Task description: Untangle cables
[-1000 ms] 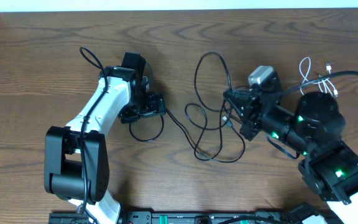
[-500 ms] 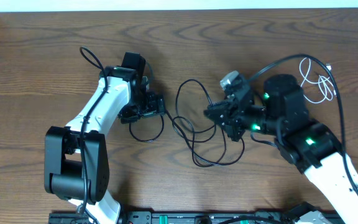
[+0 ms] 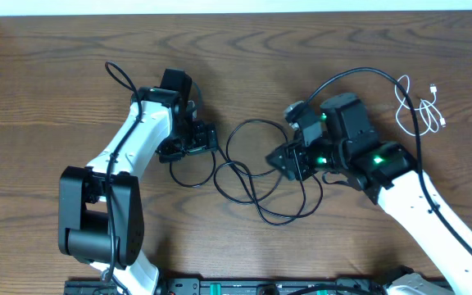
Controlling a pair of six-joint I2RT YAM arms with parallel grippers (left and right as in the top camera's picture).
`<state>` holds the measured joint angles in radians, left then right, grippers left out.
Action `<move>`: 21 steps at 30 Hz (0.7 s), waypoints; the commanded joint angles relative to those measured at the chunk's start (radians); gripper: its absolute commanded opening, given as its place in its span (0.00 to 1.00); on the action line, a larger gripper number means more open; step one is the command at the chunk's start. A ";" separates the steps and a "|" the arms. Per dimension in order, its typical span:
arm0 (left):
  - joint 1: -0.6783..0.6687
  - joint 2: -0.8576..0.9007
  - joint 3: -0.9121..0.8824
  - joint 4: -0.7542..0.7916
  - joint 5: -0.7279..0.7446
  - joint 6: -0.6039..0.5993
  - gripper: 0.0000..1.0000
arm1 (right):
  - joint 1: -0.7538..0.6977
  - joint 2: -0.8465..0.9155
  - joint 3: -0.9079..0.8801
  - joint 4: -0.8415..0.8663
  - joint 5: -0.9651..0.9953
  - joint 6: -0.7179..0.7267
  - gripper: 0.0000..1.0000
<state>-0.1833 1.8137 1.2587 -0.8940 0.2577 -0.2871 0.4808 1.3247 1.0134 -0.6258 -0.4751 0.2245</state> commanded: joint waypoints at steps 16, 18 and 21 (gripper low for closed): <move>0.000 -0.003 0.002 -0.005 0.003 0.013 0.95 | 0.103 0.236 0.005 -0.257 0.315 0.254 0.39; 0.000 -0.003 0.002 -0.005 0.003 0.013 0.95 | 0.133 0.272 0.005 -0.260 0.369 0.279 0.39; 0.000 -0.003 0.002 -0.005 0.003 0.013 0.95 | 0.167 0.330 0.005 -0.259 0.463 0.306 0.40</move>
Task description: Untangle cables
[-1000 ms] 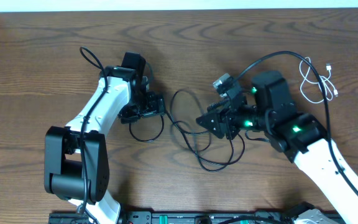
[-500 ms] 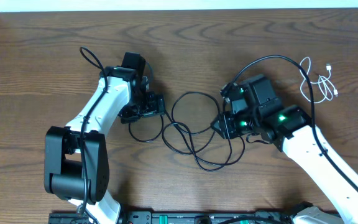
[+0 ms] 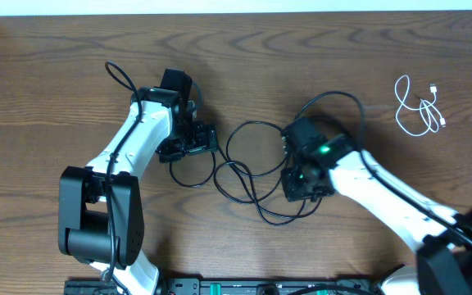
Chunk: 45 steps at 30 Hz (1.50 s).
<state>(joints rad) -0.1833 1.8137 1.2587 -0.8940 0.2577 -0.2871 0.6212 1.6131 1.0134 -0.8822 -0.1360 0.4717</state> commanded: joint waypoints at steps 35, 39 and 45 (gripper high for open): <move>0.000 -0.003 0.002 -0.005 0.003 0.013 0.95 | -0.077 -0.365 0.254 0.098 0.021 -0.167 0.01; 0.000 -0.003 0.002 -0.005 0.003 0.013 0.95 | -0.077 -0.525 0.254 0.166 0.022 -0.260 0.01; 0.000 -0.003 0.002 -0.005 0.003 0.013 0.96 | -0.077 -0.723 0.254 0.313 0.111 -0.365 0.01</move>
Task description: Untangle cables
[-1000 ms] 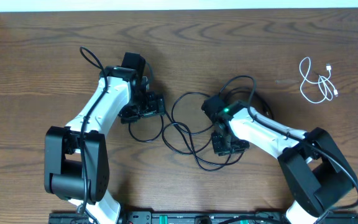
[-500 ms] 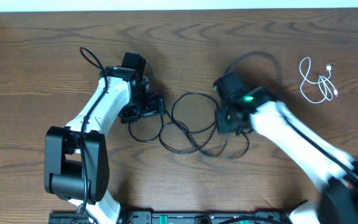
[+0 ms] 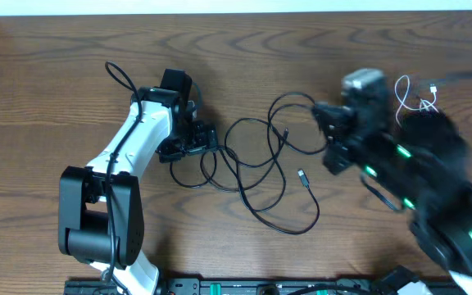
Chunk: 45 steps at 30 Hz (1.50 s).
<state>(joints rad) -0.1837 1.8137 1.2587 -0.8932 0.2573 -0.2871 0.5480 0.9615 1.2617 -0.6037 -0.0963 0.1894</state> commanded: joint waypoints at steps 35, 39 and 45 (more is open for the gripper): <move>0.001 -0.003 0.002 -0.006 0.004 0.013 0.96 | 0.000 0.552 -0.008 -0.298 -0.127 -0.003 0.99; 0.001 -0.003 0.002 -0.006 0.004 0.013 0.95 | 0.006 0.653 -0.008 -0.306 -0.143 -0.003 0.99; 0.001 -0.003 0.002 -0.006 0.004 0.013 0.95 | 0.011 0.780 -0.008 -0.314 -0.150 -0.003 0.99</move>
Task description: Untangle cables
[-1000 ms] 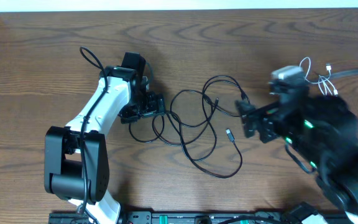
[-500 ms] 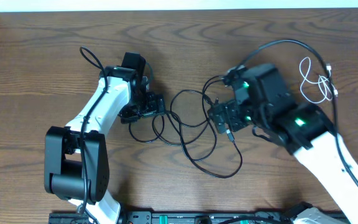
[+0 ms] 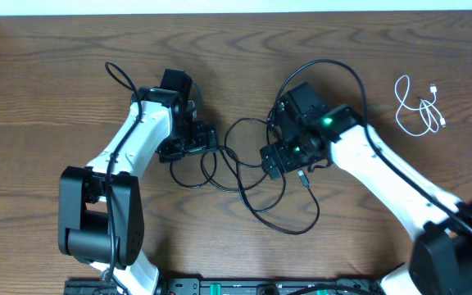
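A black cable point(image 3: 256, 209) lies in tangled loops at the table's middle, and one of its plugs point(image 3: 302, 179) lies free beside the right arm. My left gripper point(image 3: 201, 141) sits low at the left end of the tangle, shut on the black cable. My right gripper point(image 3: 269, 160) is down over the loops on the tangle's right side. Its fingers are hidden from above, so their state is unclear. A separate white cable point(image 3: 420, 108) lies coiled at the far right.
The right arm's own black lead point(image 3: 326, 65) arches above its wrist. The left arm's lead point(image 3: 120, 75) loops at the upper left. A white wall edge point(image 3: 236, 6) runs along the far side of the table.
My right arm was raised and off to the right, away from the tangle; now its gripper is down on the loops just right of centre. The cable and left arm have not moved.
My right gripper was at the tangle's right side, then low on it near the middle. After that it was lifted away to the right, and the loops lay wider with a plug lying free. Now it is back on the loops. My left gripper held its place throughout.
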Controlling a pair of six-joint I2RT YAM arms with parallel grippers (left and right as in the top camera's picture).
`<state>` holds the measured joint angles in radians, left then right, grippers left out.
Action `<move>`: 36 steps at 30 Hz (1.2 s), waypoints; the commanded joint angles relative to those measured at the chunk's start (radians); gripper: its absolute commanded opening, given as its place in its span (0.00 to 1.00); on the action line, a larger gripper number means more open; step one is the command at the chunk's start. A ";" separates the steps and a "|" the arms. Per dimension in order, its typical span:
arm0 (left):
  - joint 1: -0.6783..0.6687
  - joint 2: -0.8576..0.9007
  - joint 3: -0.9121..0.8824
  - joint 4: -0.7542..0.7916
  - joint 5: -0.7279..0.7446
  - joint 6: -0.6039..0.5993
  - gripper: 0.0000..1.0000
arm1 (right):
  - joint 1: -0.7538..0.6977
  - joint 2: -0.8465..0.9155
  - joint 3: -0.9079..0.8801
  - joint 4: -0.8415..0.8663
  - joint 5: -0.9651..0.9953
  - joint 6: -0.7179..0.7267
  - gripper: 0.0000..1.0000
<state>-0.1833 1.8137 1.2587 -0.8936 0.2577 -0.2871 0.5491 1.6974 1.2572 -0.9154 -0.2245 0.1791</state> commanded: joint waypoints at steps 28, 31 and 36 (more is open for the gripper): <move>0.000 -0.003 0.002 -0.005 0.003 0.013 0.95 | 0.095 0.325 -0.003 0.029 0.120 0.146 0.32; 0.000 -0.003 0.002 -0.005 0.003 0.013 0.95 | 0.095 0.331 -0.004 0.027 0.167 0.232 0.22; 0.000 -0.003 0.002 -0.005 0.003 0.013 0.95 | 0.095 0.334 -0.008 0.019 0.213 0.310 0.05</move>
<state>-0.1833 1.8137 1.2587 -0.8936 0.2573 -0.2871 0.6327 1.9793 1.2652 -0.8970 -0.1242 0.3931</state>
